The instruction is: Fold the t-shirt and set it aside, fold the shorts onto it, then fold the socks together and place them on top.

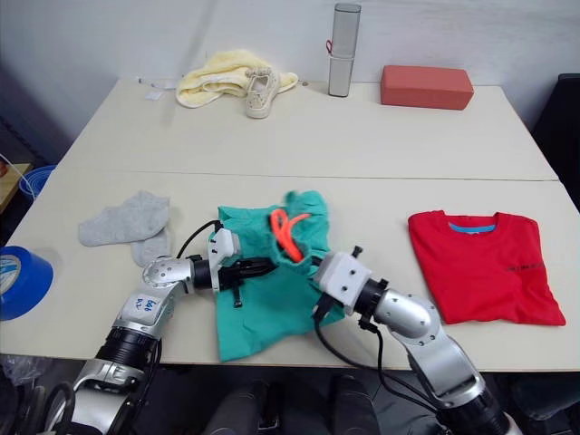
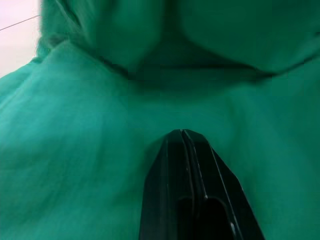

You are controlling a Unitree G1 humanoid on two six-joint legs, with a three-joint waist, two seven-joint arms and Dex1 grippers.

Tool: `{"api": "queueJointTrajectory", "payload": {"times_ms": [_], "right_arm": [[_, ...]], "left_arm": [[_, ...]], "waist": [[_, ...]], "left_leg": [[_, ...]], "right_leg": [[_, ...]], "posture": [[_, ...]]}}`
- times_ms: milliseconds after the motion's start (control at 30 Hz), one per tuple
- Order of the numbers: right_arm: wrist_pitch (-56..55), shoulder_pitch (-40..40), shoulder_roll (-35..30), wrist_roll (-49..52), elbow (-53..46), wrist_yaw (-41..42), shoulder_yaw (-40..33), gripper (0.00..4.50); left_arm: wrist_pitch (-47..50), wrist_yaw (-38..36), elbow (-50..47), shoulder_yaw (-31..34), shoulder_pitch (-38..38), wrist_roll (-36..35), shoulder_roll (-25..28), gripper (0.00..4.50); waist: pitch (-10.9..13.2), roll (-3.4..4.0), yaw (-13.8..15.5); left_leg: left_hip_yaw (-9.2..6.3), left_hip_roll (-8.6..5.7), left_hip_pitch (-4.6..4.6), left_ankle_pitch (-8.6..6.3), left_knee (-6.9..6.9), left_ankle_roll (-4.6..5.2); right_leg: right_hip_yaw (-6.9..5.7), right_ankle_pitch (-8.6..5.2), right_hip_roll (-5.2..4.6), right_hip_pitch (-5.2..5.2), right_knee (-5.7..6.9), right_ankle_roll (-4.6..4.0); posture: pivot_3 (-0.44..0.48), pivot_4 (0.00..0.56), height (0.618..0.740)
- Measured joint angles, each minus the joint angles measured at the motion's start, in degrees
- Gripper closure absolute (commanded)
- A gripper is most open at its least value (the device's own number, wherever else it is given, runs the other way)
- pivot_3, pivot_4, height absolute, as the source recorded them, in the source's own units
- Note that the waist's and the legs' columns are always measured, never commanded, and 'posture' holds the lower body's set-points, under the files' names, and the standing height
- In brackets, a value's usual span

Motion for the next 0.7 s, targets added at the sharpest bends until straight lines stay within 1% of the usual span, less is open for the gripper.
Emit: {"api": "queueJointTrajectory", "payload": {"times_ms": [200,333,467,567,667,700], "right_arm": [[-0.80,-2.65,1.74,-2.05,4.92,5.39,4.30,4.48],[-0.62,-3.89,3.84,-2.54,5.94,8.29,6.93,4.48],[-0.89,-4.96,3.86,-3.09,6.97,10.39,7.12,4.48],[-1.04,-5.41,3.49,-3.28,7.08,11.78,7.02,4.48],[0.38,-6.24,4.46,-3.15,7.18,12.32,6.91,4.48],[0.58,-6.71,4.78,-3.14,7.38,12.36,6.82,4.48]], "left_arm": [[1.96,-0.25,-2.52,1.63,2.40,-1.53,2.08,4.50],[2.82,-0.69,-4.55,3.66,5.00,-3.46,3.78,4.50],[4.71,-2.62,-7.62,6.83,8.45,-7.40,5.56,4.50],[6.28,-4.74,-11.42,9.99,11.46,-11.15,8.40,4.50],[7.22,-5.83,-13.85,12.68,14.33,-12.90,11.33,4.50],[7.30,-5.69,-14.04,13.33,14.85,-13.02,11.52,4.50]], "waist": [[-0.01,-0.01,-0.34],[-0.01,-0.01,-0.77],[0.04,-0.08,-1.27],[0.04,-0.10,-1.39],[0.04,-0.09,-1.44],[0.05,-0.09,-1.43]], "left_leg": [[-0.03,0.02,0.03,0.01,-0.01,-0.07],[-0.04,0.03,0.02,0.01,-0.02,-0.10],[-0.07,0.02,0.00,-0.07,-0.01,-0.24],[-0.10,0.02,0.00,-0.10,-0.04,-0.30],[-0.11,0.02,0.01,-0.10,-0.06,-0.33],[-0.11,0.02,0.01,-0.10,-0.06,-0.33]], "right_leg": [[0.00,-0.03,0.00,-0.03,0.10,-0.05],[-0.01,-0.04,0.00,-0.06,0.15,-0.08],[-0.04,-0.04,-0.02,-0.05,0.13,-0.07],[-0.06,-0.05,-0.02,-0.06,0.10,-0.09],[-0.07,-0.06,-0.03,-0.05,0.10,-0.11],[-0.07,-0.06,-0.03,-0.05,0.11,-0.11]], "posture": [[0.000,0.150,0.740],[0.000,0.150,0.740],[0.000,0.150,0.740],[0.000,0.150,0.740],[0.000,0.150,0.740],[0.000,0.150,0.740]]}}
